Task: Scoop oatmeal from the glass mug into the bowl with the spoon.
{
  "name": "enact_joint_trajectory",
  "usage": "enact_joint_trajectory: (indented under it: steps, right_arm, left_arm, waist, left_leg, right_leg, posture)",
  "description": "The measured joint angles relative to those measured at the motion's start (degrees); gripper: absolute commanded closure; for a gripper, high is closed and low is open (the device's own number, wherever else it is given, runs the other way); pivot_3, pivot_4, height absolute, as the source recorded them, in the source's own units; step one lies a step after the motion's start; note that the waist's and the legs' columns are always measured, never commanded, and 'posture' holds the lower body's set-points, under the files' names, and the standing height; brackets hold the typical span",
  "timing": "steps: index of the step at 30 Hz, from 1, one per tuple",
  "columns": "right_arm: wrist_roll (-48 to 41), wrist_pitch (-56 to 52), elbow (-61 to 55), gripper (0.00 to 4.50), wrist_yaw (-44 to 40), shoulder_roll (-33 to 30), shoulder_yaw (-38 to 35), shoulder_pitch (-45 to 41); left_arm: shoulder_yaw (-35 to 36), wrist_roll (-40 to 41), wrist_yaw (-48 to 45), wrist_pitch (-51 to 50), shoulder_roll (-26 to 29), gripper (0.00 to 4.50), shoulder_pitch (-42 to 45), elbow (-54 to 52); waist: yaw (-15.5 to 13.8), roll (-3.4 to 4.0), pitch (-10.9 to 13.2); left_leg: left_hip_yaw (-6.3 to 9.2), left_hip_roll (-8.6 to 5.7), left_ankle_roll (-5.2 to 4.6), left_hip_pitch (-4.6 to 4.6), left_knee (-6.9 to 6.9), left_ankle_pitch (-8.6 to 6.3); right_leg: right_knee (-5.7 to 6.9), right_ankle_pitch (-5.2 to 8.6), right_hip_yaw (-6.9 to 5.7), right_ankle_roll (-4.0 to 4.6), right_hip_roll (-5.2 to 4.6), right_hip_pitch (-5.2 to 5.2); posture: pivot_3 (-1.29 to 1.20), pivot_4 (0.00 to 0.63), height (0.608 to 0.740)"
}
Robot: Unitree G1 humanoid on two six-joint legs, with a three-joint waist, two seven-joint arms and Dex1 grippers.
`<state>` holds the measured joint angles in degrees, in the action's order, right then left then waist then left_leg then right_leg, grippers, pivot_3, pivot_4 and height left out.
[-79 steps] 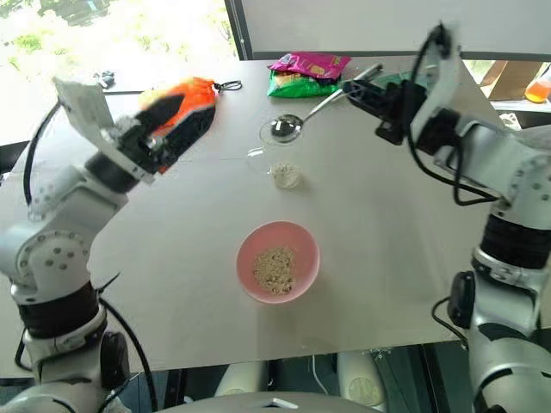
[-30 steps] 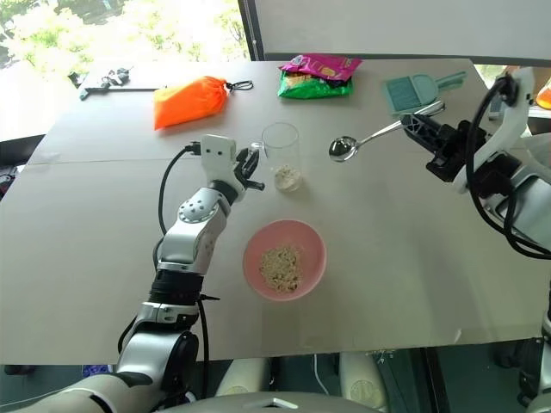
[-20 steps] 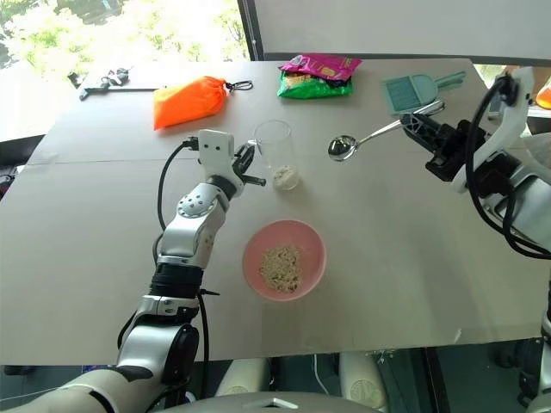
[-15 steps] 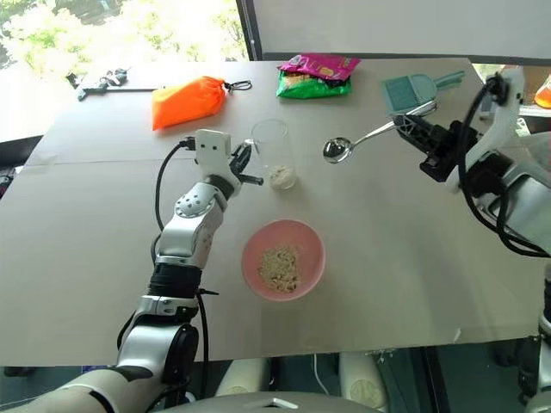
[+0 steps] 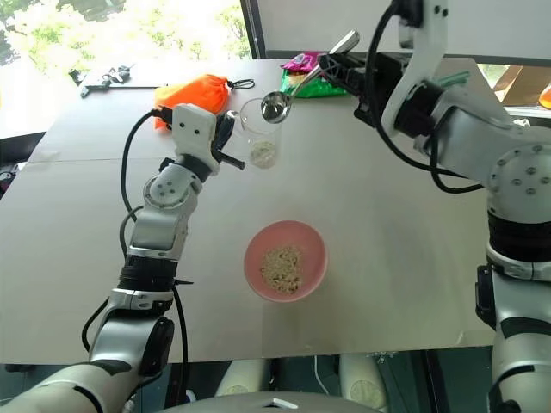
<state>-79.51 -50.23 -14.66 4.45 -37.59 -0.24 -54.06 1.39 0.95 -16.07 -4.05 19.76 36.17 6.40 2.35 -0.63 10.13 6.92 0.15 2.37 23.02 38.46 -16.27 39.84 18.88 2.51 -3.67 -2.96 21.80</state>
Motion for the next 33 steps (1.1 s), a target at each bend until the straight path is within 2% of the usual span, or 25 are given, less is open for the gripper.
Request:
enact_joint_trajectory:
  steps: [4,13,17,22,28,33]
  right_arm:
    - [8.6,-0.2,-0.4,4.5,-4.5,0.9,3.1,-1.0]
    - [36.5,4.2,-2.9,4.5,-18.2,2.6,19.5,-0.8]
    - [41.1,4.6,-2.9,4.5,-22.2,4.3,20.2,-0.2]
    - [39.8,0.1,-2.5,4.5,-24.1,8.3,16.6,1.0]
    - [30.3,-12.2,3.5,4.5,-20.7,16.0,3.5,-1.0]
    - [25.2,-18.5,7.9,4.5,-16.4,18.7,-5.9,-6.6]
  left_arm:
    - [-0.9,-0.8,-1.0,0.9,0.2,4.46,-1.0,-2.4]
    - [-2.0,-2.1,-2.6,3.0,0.5,4.46,-2.0,-3.9]
    - [-2.0,-2.8,-2.6,3.1,0.6,4.46,-2.1,-3.9]
    - [-2.0,-3.1,-2.7,3.2,0.5,4.46,-2.9,-3.9]
    - [-1.9,-3.1,-2.8,3.6,0.4,4.46,-3.6,-4.2]
    - [-1.4,-3.1,-2.4,3.6,0.7,4.46,-4.5,-4.3]
  waist:
    - [0.2,0.0,0.0]
    - [0.3,0.0,0.0]
    - [0.2,0.0,0.0]
    - [0.3,0.0,0.0]
    - [0.4,0.0,0.0]
    - [0.8,0.01,0.0]
  left_leg:
    - [-0.02,0.01,0.0,-0.01,0.01,0.0]
    - [-0.01,0.0,0.0,-0.03,0.01,0.0]
    - [0.01,0.0,0.01,-0.03,0.02,0.0]
    - [0.02,0.0,0.01,-0.04,0.02,0.0]
    - [0.0,0.0,0.01,-0.05,0.03,0.01]
    - [0.02,0.0,0.01,-0.06,0.01,0.01]
  right_leg:
    - [0.01,0.0,0.01,0.0,0.01,0.0]
    - [0.02,0.0,0.02,0.0,0.02,0.03]
    - [0.03,0.0,0.0,0.0,0.02,0.03]
    - [0.04,0.0,0.0,0.0,0.02,0.03]
    - [0.09,0.0,0.02,0.0,0.02,0.03]
    - [0.08,0.0,0.01,0.0,0.01,0.02]
  posture:
    - [0.0,0.15,0.74]
    - [0.0,0.15,0.74]
    - [0.0,0.15,0.74]
    - [0.0,0.15,0.74]
    - [0.0,0.15,0.74]
    - [0.0,0.15,0.74]
